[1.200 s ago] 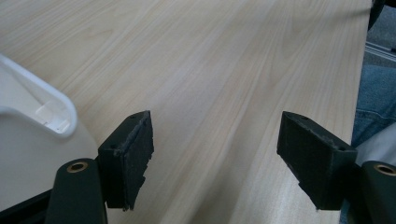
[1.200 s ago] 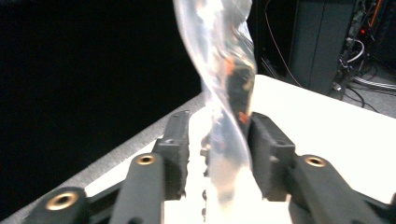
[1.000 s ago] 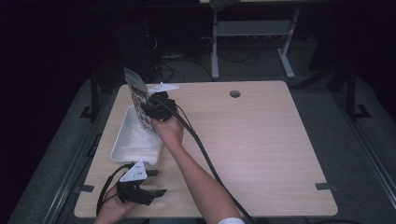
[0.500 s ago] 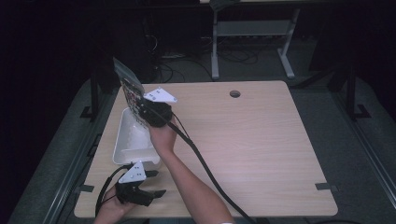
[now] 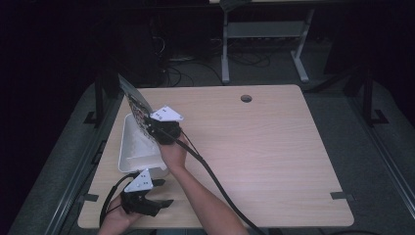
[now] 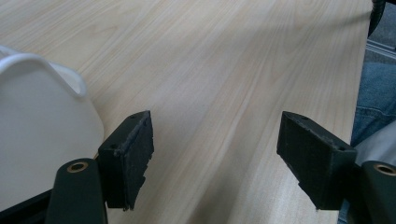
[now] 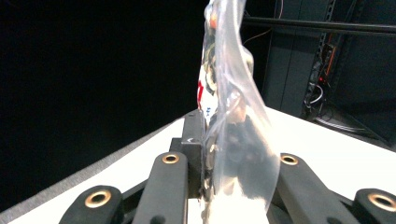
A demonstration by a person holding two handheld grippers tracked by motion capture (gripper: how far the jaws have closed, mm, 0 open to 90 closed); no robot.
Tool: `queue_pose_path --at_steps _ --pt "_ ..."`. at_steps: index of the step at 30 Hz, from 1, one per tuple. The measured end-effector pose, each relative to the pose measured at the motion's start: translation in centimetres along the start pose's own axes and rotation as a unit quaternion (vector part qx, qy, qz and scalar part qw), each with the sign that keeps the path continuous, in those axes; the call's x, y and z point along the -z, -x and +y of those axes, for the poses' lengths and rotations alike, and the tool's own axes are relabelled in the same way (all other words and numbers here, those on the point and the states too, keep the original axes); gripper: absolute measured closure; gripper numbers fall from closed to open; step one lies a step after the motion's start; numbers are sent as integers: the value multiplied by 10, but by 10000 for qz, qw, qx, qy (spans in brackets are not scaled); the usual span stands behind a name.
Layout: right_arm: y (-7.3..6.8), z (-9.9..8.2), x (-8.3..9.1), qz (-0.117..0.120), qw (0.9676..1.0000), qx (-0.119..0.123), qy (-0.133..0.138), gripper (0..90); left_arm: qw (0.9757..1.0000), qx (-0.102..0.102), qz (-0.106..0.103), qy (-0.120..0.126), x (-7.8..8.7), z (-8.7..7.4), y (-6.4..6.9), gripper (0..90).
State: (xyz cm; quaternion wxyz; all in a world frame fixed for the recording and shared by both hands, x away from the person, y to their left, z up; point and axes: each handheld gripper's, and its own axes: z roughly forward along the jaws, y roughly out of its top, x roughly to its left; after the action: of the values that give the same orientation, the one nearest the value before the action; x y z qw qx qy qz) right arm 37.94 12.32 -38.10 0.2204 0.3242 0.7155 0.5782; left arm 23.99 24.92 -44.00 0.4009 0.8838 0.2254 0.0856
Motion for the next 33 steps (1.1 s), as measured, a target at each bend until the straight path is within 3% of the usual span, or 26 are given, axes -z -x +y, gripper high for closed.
queue_pose_path --at_steps 4,7,9,11,12,13,14,18,21,22,23,24,25,26,28,31,33 --pt "-4 -2 7 47 9999 117 -93 733 10000 -3 15 15 0 0 0 265" --pt "2 5 3 390 9988 12 -297 540 10000 -7 7 9 0 0 0 265" --pt "6 9 -2 478 9980 -146 -394 502 10000 -48 6 -10 -1 1 1 265" --pt "11 11 -5 498 9975 -230 -445 603 10000 -52 7 -6 -1 1 1 265" --pt "11 11 -5 498 9975 -230 -445 603 10000 -52 7 -6 -1 1 1 265" --pt "13 10 -7 455 9974 -249 -499 736 10000 -46 3 -10 -1 1 1 265" --pt "13 10 -7 455 9974 -249 -499 736 10000 -45 3 -19 -1 1 1 265" --pt "3 7 -5 34 9988 44 -483 749 10000 -40 -6 -23 -2 1 0 265" --pt "2 5 -3 -169 9989 -32 -436 749 10000 -55 -7 -11 -1 1 1 265" --pt "1 3 -1 -427 9983 -100 -381 749 10000 -46 -8 -13 -1 1 2 265" --pt "1 3 -1 -427 9983 -100 -381 749 10000 -46 -8 -13 -1 1 2 265" --pt "2 2 1 -731 9966 -175 -328 749 10000 -40 -10 -21 -1 1 1 265" --pt "3 2 2 -837 9958 -210 -316 749 10000 -39 -10 -21 -1 1 1 265" --pt "3 2 2 -837 9958 -210 -316 749 10000 -37 -9 -15 -1 1 1 265" --pt "6 1 2 -1069 9931 -399 -280 750 10000 -45 -6 -1 0 1 1 265" --pt "5 0 2 -1119 9922 -495 -253 750 10000 -40 -15 -21 -1 1 1 265" --pt "-3 1 1 -1058 9935 -326 -249 751 10000 -55 -17 -19 -1 1 2 265"
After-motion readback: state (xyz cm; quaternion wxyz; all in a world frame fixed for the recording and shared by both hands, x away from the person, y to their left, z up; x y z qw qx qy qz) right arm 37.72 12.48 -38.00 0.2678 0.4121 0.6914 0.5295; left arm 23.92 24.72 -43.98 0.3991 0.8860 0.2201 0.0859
